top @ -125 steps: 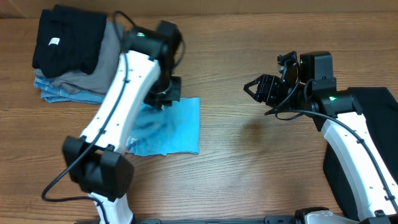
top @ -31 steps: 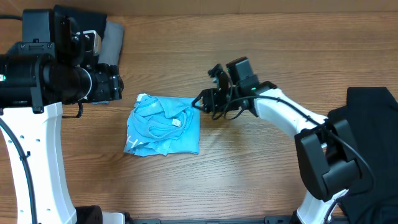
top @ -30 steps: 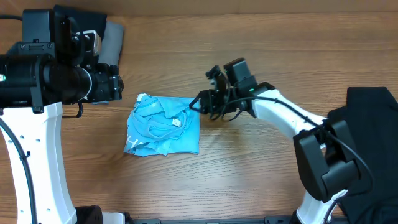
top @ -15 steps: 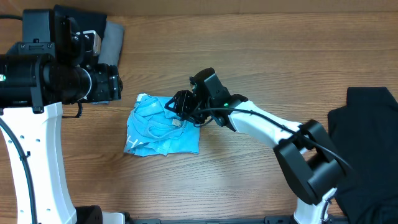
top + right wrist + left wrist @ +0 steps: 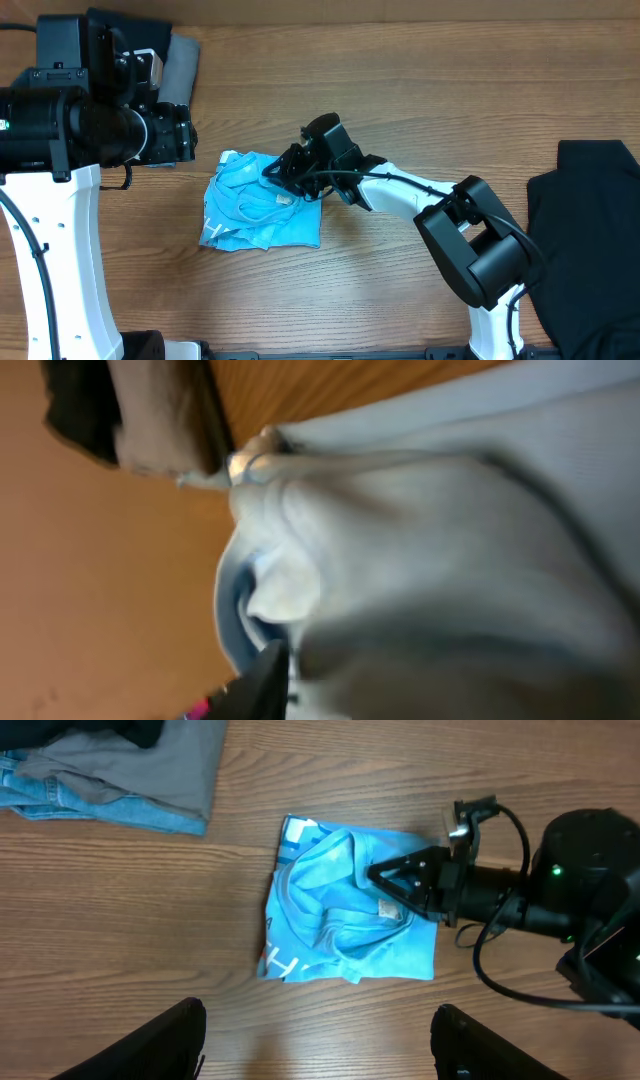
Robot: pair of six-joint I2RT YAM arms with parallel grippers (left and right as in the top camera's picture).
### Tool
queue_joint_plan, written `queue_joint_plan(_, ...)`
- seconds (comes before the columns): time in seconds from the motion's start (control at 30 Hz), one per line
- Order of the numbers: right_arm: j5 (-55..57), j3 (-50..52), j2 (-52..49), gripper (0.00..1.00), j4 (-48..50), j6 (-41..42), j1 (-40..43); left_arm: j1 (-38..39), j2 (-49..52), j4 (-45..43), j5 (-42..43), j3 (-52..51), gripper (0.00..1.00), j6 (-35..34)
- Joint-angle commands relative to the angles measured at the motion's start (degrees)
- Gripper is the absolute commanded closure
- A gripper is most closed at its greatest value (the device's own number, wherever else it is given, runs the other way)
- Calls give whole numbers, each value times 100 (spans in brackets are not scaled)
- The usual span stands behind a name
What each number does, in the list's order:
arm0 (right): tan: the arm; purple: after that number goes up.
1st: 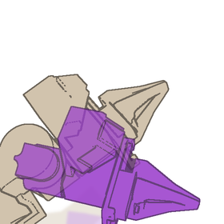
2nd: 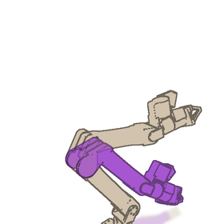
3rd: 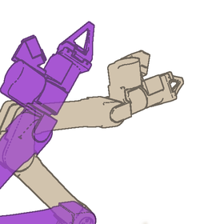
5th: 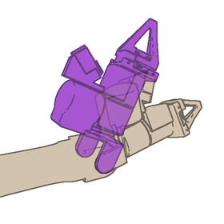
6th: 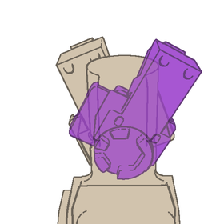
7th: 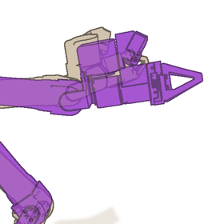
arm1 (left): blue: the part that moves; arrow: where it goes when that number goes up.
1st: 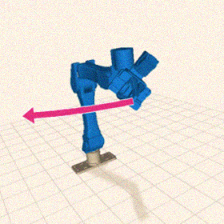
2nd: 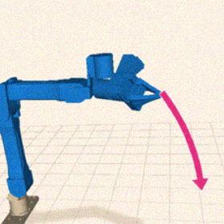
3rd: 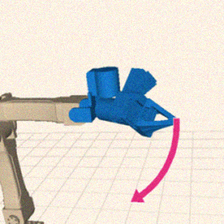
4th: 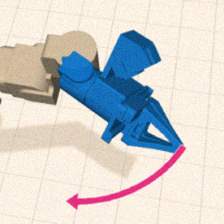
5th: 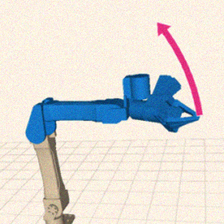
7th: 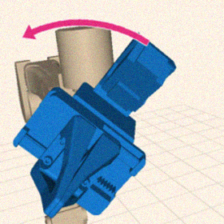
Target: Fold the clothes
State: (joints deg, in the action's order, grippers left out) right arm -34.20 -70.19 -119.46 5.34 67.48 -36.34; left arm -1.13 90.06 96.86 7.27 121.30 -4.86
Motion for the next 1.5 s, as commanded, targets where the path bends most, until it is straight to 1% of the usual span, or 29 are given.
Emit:
queue_joint_plan(0.0,-514,-81,20,89,59,-240,243,17,26,-4,-39,-20,25,173)
queue_joint_plan(0.13,-1102,-81,33,96,9,-708,538,17,26,-7,-42,-20,25,236)
queue_joint_plan(0.3,-1397,-81,151,96,-509,-1390,1075,17,26,-4,-44,-20,25,236)
queue_joint_plan(0.4,-1401,-81,177,96,-796,-1574,1340,17,26,-4,-44,-20,25,238)
queue_joint_plan(0.53,-1464,-81,177,95,-844,-1895,1585,17,26,-4,-46,-20,25,282)
queue_joint_plan(0.57,-1488,-83,179,92,-809,-1985,1631,17,26,-4,-46,-20,25,280)
queue_joint_plan(0.6,-1547,-83,179,85,-717,-2131,1674,17,26,-4,-46,-20,25,282)
queue_joint_plan(0.63,-1622,-83,179,77,-621,-2354,1705,17,26,-7,-46,-20,25,284)
queue_joint_plan(0.67,-1696,-83,181,61,-555,-2649,1744,17,26,-4,-44,-20,25,306)
queue_joint_plan(0.7,-1729,-83,184,56,-564,-2774,1777,17,26,-7,-46,-20,25,321)
queue_joint_plan(0.73,-1853,-83,192,55,-592,-2887,1814,17,26,-4,-46,-20,25,323)
queue_joint_plan(0.83,-2479,-83,251,65,-691,-3156,1895,17,26,-4,-46,-20,25,323)
queue_joint_plan(0.87,-2632,-83,334,65,-839,-3246,1893,17,26,-4,-50,-20,24,330)
queue_joint_plan(0.93,-2806,-83,507,64,-1095,-3506,1779,17,26,-4,-90,-20,24,365)
queue_joint_plan(1.03,-2798,-83,874,58,-1609,-3978,1362,17,26,-4,-264,-20,23,363)
queue_joint_plan(1.13,-2459,-83,1080,54,-2068,-4100,804,15,26,-4,-428,-20,22,358)
queue_joint_plan(1.2,-2006,-79,1078,52,-2350,-4229,361,11,26,-7,-428,-20,21,350)
queue_joint_plan(1.23,-1725,-79,1056,49,-2474,-4269,190,11,26,-7,-428,-20,21,343)
queue_joint_plan(1.33,-758,-76,931,35,-2653,-4271,-437,11,26,-4,-428,-20,20,341)
queue_joint_plan(1.4,-197,-76,868,31,-2645,-4269,-695,11,26,-4,-426,-20,21,339)
queue_joint_plan(1.47,398,-76,835,30,-2579,-4269,-872,11,26,-4,-417,-20,20,337)
